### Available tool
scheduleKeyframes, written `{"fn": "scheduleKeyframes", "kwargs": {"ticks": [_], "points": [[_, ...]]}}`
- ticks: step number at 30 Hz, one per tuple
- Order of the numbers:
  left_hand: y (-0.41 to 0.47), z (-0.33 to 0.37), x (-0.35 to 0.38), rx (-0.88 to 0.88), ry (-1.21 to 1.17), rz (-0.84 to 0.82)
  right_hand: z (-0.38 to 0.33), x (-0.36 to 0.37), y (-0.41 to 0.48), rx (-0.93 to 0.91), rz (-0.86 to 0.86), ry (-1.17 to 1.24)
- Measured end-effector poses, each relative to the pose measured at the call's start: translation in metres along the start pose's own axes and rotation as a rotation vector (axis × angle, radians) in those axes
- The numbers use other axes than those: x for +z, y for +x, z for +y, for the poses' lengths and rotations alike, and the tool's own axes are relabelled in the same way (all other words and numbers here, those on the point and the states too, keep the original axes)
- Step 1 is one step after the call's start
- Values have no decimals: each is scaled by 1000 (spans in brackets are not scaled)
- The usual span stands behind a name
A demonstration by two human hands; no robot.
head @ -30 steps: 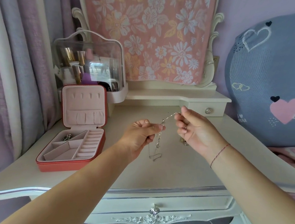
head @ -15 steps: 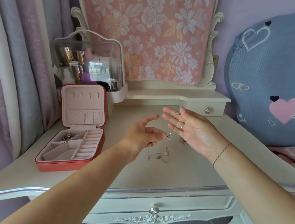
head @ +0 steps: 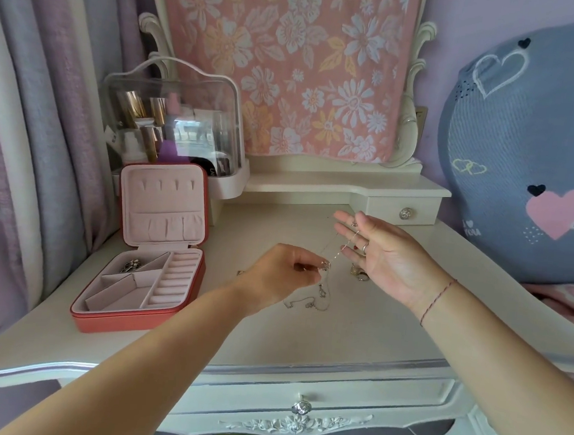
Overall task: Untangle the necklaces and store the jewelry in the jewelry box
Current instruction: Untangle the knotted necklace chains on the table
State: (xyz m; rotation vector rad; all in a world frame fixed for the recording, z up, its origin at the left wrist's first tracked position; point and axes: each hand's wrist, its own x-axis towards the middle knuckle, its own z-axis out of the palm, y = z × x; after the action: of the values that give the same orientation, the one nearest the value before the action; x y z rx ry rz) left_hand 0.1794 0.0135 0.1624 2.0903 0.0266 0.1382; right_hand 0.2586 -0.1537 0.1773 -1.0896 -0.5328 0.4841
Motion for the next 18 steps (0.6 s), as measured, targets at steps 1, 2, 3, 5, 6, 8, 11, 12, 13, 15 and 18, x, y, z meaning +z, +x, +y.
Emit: {"fn": "scheduleKeyframes", "kwargs": {"ticks": [1,2,3,5,6,8,11,12,13,15,18], "points": [[-1,0,1,-3,17,-3,0,0,0,2,4,-2],[-1,0,2,0,19,-1,1,-1,0,4,9,-8],[-2,0,2,3,8,5,1,-1,0,7,13,-15],[-1,0,2,8,-45,17,1,-3,0,9,25,-26],[-1,0,2,6,-81,17,1,-3,-1,11,30,-32],[-2,1,1,0,-139,10,1,-4,-4,25,42,-31],[-2,2,-1,-6,-177,14,3,-4,-6,25,84,-24],[-2,2,-2,-5,-194,22,4,-6,-6,26,91,-21],[-1,2,-2,-3,-211,36,5,-6,-6,31,93,-16],[0,3,-4,-3,-236,76,6,-9,-5,35,97,-5],[2,5,-9,-7,-217,145,8,-12,-6,21,119,17]]}}
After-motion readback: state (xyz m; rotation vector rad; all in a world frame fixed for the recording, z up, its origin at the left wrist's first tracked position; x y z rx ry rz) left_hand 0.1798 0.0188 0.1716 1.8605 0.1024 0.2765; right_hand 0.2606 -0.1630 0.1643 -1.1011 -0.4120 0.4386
